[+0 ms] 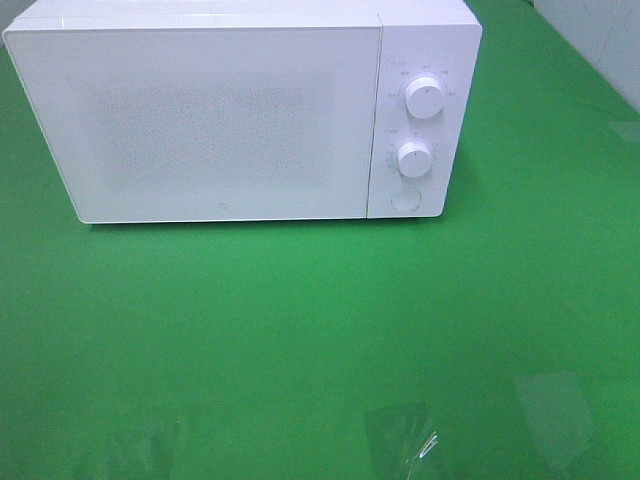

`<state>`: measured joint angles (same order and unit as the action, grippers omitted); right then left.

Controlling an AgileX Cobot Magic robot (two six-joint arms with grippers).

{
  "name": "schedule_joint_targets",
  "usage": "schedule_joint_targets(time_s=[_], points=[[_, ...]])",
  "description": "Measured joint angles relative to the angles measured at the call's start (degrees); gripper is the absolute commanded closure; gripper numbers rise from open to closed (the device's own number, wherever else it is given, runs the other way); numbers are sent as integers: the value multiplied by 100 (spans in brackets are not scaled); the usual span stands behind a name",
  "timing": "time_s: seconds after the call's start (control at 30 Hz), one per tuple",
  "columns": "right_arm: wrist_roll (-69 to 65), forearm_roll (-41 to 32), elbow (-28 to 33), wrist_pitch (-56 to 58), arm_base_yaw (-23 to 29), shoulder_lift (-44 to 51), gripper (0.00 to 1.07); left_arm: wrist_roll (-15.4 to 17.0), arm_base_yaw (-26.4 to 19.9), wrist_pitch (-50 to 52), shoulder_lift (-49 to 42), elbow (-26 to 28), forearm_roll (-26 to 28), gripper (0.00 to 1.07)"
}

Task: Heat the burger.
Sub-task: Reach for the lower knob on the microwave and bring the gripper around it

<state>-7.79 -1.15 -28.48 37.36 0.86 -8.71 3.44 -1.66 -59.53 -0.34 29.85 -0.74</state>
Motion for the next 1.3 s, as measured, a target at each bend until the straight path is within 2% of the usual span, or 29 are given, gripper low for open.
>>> schedule_joint_targets(time_s=[0.03,0.1,0.27,0.33,0.57,0.7,0.8,0.87,0.9,0.93,1.03,1.07,1.13,1.17,1.3], points=[[0,0,0,0,0,0,36,0,0,0,0,0,0,6],[0,11,189,-745,0,-447,36,0,0,0,0,0,0,6],[0,115,309,-1289,0,-837,36,0,0,0,0,0,0,6],[0,115,344,-1937,0,-1318,36,0,0,0,0,0,0,6],[0,115,350,-2498,0,-1982,36,0,0,0,0,0,0,6],[0,115,659,-3615,0,-2859,36,0,0,0,0,0,0,6],[0,115,745,-3896,0,-3019,36,0,0,0,0,0,0,6],[-11,115,1049,-5157,0,-3650,36,0,0,0,0,0,0,6],[-11,115,1049,-5157,0,-3650,36,0,0,0,0,0,0,6],[-23,115,1169,-5775,0,-3994,36,0,0,0,0,0,0,6],[-23,115,1215,-6010,0,-4142,36,0,0,0,0,0,0,6],[6,115,1272,-6515,0,-4526,36,0,0,0,0,0,0,6],[103,29,1324,-6961,0,-4899,34,0,0,0,0,0,0,6],[275,-166,1352,-7397,11,-5329,30,0,0,0,0,0,0,6],[642,-602,1352,-7930,212,-5907,23,0,0,0,0,0,0,6]])
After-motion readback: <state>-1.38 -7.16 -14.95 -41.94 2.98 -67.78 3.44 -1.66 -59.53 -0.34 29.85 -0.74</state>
